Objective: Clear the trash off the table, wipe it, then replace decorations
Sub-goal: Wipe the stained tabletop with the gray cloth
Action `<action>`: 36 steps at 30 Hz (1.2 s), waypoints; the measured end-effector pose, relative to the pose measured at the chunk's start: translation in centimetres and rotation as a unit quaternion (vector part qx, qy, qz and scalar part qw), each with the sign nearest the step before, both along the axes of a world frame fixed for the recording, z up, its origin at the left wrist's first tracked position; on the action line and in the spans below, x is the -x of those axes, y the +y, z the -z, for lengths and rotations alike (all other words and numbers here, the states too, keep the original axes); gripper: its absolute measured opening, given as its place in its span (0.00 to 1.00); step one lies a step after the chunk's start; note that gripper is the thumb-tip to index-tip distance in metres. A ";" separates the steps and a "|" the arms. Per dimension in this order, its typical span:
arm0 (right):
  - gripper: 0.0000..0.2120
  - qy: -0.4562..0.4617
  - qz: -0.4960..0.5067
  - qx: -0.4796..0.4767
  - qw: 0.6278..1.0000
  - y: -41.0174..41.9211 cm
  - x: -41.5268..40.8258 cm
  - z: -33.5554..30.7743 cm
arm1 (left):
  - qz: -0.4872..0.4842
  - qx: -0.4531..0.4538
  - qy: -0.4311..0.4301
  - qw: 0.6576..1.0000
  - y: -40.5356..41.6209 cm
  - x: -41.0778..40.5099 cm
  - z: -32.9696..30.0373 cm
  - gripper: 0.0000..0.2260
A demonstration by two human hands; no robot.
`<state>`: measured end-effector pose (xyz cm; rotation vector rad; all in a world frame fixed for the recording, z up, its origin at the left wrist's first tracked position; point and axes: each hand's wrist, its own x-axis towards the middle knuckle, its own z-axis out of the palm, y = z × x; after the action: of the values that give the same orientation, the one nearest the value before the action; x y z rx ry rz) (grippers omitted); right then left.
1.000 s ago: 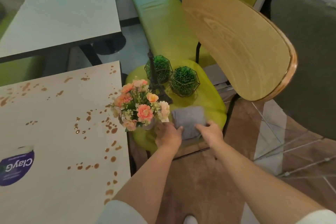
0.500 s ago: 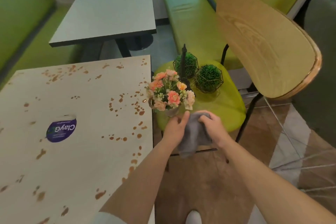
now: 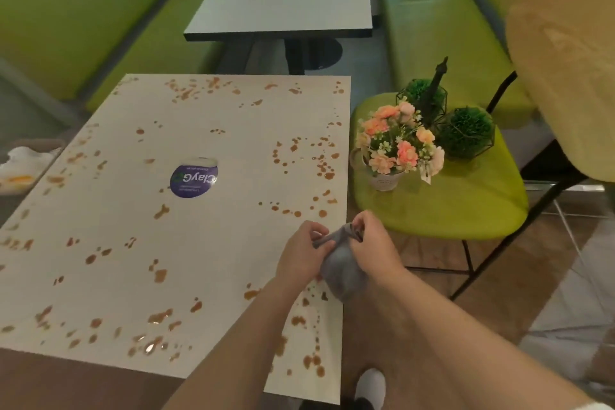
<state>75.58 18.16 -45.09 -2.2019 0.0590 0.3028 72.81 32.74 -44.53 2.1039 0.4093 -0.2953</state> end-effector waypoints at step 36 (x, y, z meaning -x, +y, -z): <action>0.17 -0.257 -0.077 0.193 0.944 5.7 2.6 7.8 | 0.013 -0.307 0.132 0.942 8.9 0.9 5.4 0.34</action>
<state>72.94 23.82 -52.86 -2.6130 -0.3715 -0.2274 71.95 41.67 -49.89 2.6917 0.7027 -0.5212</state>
